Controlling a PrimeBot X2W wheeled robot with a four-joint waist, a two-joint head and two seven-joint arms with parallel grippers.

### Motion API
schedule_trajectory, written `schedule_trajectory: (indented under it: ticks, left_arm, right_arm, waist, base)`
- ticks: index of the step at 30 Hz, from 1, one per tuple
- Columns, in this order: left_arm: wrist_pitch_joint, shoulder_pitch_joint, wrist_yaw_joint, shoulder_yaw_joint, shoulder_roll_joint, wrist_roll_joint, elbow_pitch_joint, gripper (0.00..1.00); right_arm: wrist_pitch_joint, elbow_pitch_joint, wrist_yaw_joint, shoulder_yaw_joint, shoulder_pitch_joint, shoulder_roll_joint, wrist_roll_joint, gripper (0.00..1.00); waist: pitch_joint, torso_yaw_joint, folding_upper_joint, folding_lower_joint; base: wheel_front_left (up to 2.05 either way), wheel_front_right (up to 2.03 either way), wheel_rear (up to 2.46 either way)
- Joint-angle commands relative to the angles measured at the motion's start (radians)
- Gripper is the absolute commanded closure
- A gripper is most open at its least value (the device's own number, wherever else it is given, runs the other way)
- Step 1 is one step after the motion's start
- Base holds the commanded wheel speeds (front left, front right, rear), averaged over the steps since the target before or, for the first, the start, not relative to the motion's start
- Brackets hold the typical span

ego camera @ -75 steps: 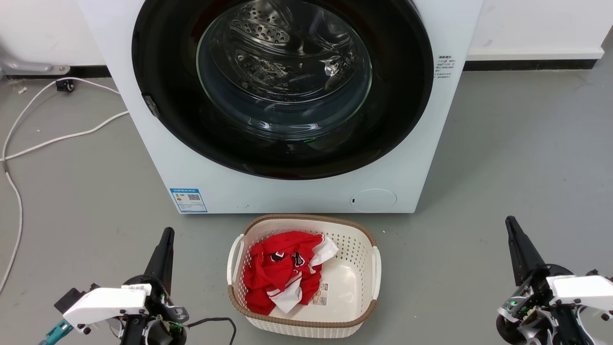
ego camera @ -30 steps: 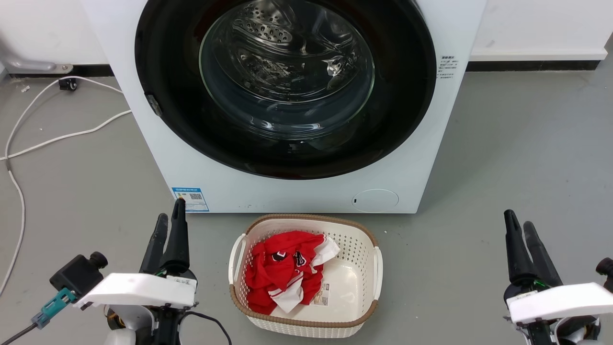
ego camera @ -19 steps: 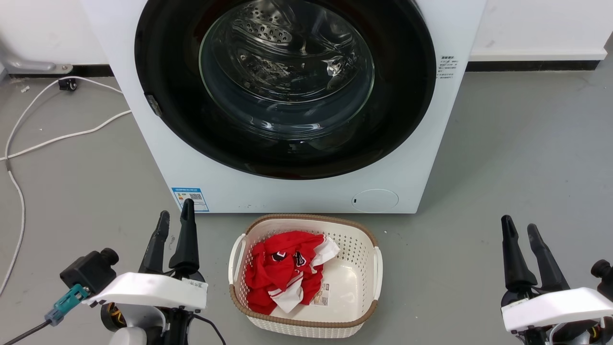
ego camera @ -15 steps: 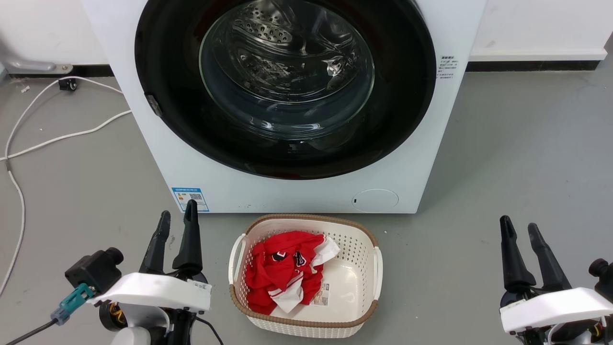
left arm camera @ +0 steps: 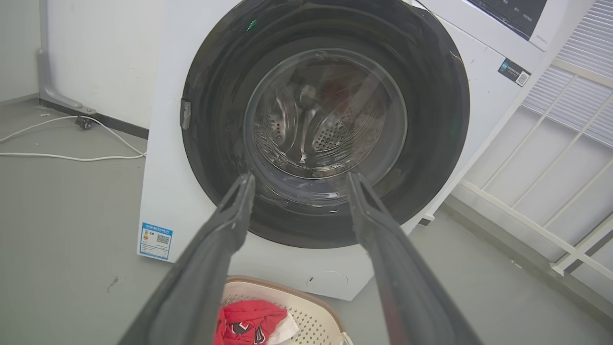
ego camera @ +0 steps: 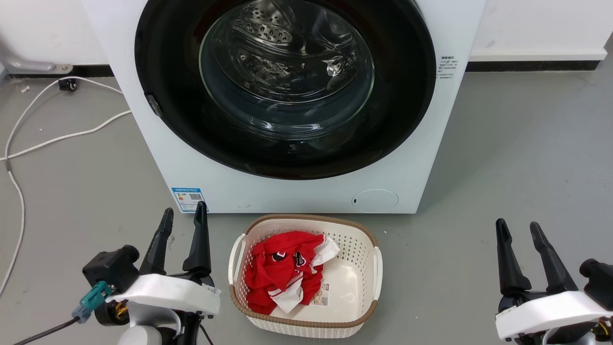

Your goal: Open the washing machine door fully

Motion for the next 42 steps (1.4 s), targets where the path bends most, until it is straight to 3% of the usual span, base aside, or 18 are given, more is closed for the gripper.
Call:
schedule_trajectory:
  ticks: [1,24,42]
  left_arm:
    - [-0.006,-0.018,0.007,-0.005,0.006,0.025,-0.007,0.0]
    - [-0.064,-0.022,0.027,-0.054,0.02,0.256,0.005,0.0]
    - [-0.098,-0.015,0.041,-0.064,0.016,0.376,0.005,0.0]
  right_arm:
    - [-0.007,-0.017,0.0,0.0,0.001,0.002,-0.029,0.0]
    - [-0.023,-0.074,0.0,-0.006,0.039,0.005,-0.263,0.0]
    - [-0.055,-0.082,0.0,-0.005,0.06,0.007,-0.356,0.0]
  waist:
    - [0.0,0.0,0.0,0.0]
    - [-0.001,0.0,0.0,0.0]
    - [-0.001,0.003,0.0,0.0]
  base:
    - [0.0,0.0,0.0]
    - [0.0,0.0,0.0]
    - [0.0,0.0,0.0]
